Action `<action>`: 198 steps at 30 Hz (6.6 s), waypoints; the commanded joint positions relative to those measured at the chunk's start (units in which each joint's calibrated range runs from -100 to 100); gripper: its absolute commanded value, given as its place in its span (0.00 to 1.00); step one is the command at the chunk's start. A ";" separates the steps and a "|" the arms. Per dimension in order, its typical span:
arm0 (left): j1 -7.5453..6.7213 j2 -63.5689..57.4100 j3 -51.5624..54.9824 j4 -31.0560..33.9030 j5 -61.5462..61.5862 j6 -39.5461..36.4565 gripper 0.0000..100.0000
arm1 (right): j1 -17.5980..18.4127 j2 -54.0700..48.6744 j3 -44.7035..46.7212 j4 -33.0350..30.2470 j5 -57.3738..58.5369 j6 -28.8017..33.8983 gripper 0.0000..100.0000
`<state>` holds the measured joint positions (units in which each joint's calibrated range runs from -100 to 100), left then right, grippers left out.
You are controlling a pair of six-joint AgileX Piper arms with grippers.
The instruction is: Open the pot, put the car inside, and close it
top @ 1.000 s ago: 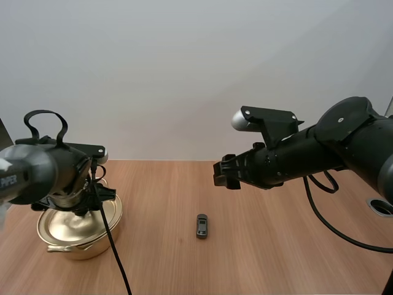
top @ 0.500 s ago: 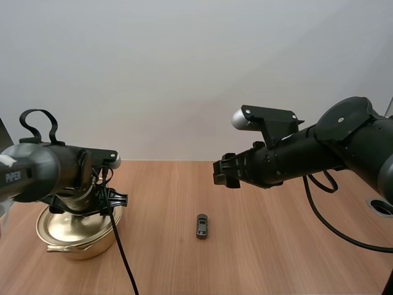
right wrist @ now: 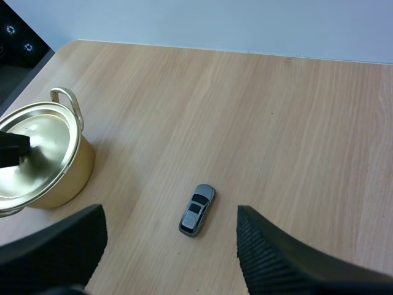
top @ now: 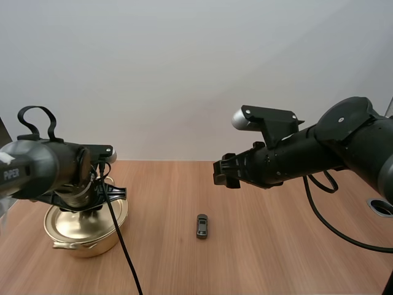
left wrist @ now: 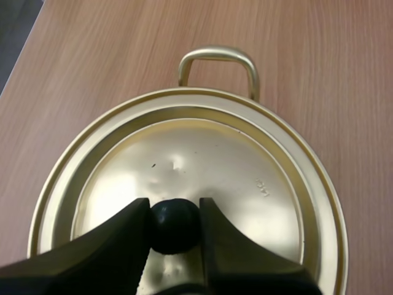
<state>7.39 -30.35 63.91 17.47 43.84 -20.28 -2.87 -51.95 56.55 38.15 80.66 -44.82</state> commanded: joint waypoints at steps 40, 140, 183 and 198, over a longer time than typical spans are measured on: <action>-0.02 -27.57 -21.96 -1.96 38.79 4.41 0.00 | 20.20 28.52 0.02 -32.47 -28.31 8.88 1.00; -0.02 -37.75 -30.22 2.46 48.77 8.87 0.00 | 22.32 39.97 -21.47 -4.60 -23.64 -10.74 0.00; -0.02 -39.45 -30.22 2.46 55.25 8.87 0.00 | 34.30 63.38 -44.56 -5.02 -27.56 -14.48 0.00; -0.02 -39.43 -30.22 2.92 55.92 8.87 0.00 | 37.75 68.40 -45.56 -10.24 -31.38 -13.09 0.00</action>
<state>7.39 -69.79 33.70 20.36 99.73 -11.38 34.88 16.39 10.98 29.24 49.65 -58.69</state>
